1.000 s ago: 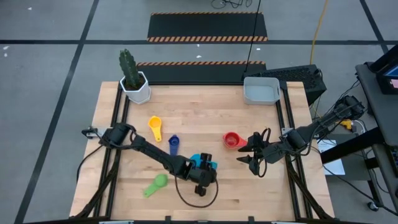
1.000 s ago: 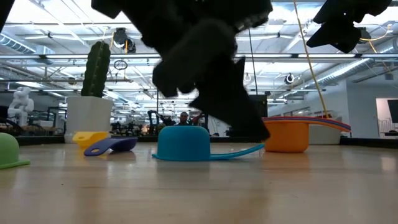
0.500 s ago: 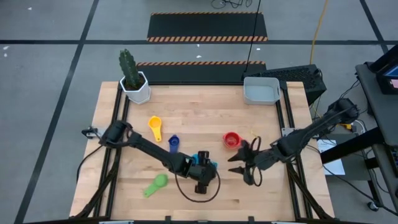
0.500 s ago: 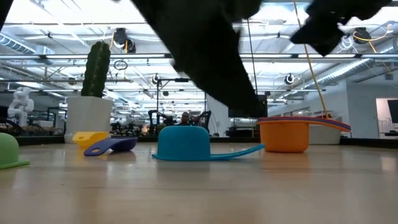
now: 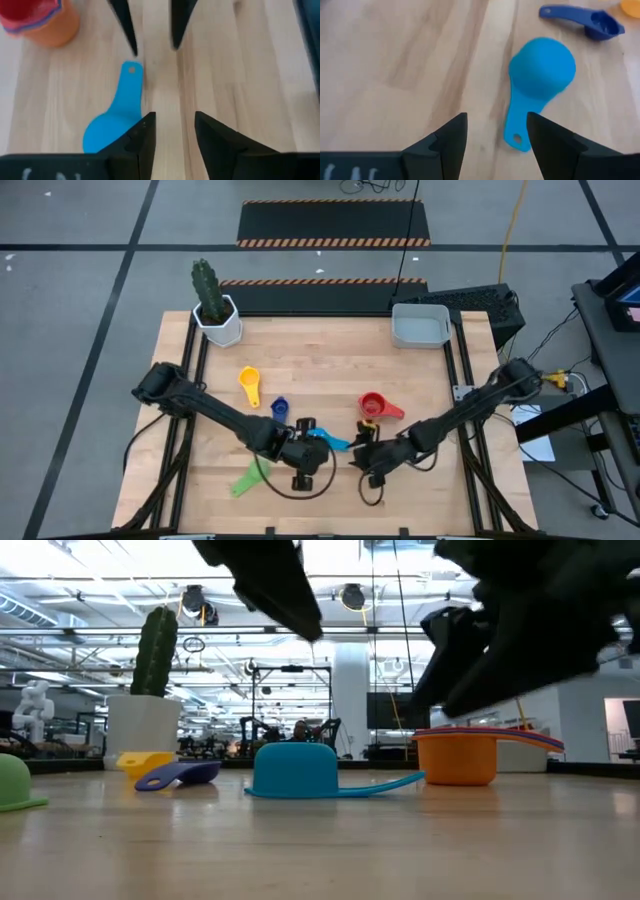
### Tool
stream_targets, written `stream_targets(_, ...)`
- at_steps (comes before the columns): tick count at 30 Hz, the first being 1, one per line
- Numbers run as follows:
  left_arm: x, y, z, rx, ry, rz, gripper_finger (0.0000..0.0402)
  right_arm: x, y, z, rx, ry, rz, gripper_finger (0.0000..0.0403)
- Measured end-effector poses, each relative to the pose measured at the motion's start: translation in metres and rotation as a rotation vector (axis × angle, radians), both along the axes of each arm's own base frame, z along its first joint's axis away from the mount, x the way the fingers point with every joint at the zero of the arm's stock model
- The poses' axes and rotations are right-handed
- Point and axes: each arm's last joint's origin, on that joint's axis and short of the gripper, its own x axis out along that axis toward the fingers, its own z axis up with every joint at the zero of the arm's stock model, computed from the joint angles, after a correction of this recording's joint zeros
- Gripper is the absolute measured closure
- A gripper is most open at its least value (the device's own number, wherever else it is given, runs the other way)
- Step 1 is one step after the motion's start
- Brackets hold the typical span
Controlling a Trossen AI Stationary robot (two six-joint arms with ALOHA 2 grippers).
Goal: Nest measuring cups in basket
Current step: Stack the light blue measuring cup on top of the red measuring cup
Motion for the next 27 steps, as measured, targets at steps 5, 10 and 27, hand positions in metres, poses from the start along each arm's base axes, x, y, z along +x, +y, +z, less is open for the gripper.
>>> stream_targets(5,-0.019,0.006,0.004,0.006,-0.019,0.016,0.0274,0.01,0.007,-0.004,-0.18,0.035,0.078,0.0207)
stream_targets(10,-0.033,0.015,-0.001,0.009,-0.049,0.041,0.0275,0.004,0.012,-0.018,-0.369,0.107,0.23,0.0207)
stream_targets(27,-0.034,0.021,-0.006,-0.035,-0.106,0.074,0.0275,0.015,0.002,-0.042,-0.616,0.139,0.266,0.0209)
